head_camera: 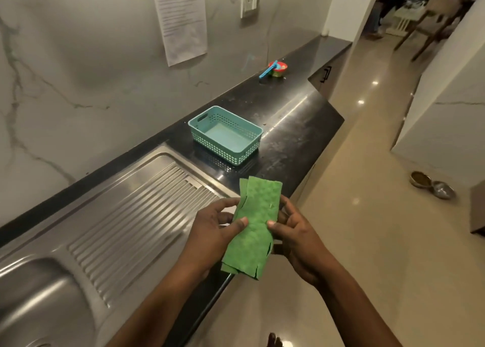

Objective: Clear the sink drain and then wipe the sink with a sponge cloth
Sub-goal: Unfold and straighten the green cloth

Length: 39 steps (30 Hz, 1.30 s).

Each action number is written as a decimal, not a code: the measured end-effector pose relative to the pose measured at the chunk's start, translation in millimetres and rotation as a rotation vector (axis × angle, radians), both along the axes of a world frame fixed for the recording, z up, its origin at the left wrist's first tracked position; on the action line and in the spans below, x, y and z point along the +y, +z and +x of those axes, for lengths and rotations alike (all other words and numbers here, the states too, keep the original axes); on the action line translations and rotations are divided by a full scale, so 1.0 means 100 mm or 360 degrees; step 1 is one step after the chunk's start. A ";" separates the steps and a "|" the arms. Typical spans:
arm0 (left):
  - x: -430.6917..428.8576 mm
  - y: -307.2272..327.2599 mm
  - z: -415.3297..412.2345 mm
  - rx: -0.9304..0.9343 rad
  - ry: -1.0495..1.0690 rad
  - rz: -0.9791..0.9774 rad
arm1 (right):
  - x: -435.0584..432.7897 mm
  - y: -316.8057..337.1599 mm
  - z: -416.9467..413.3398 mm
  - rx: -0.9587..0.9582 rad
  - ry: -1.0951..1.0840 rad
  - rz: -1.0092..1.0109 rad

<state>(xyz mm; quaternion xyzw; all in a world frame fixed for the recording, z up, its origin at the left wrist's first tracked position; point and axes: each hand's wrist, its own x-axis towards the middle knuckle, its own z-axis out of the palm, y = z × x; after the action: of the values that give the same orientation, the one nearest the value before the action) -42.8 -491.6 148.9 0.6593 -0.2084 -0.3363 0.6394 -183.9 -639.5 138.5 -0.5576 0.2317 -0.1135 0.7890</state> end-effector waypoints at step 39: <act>-2.02 -0.13 1.40 0.0137 0.0968 0.0104 | -2.85 0.02 3.43 0.0225 0.0849 -0.0748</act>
<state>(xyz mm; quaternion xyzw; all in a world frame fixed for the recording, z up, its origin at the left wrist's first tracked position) 97.2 -694.0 135.7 0.6969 0.0367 -0.1636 0.6973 159.1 -924.9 140.7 -0.7710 0.0996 0.0851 0.6233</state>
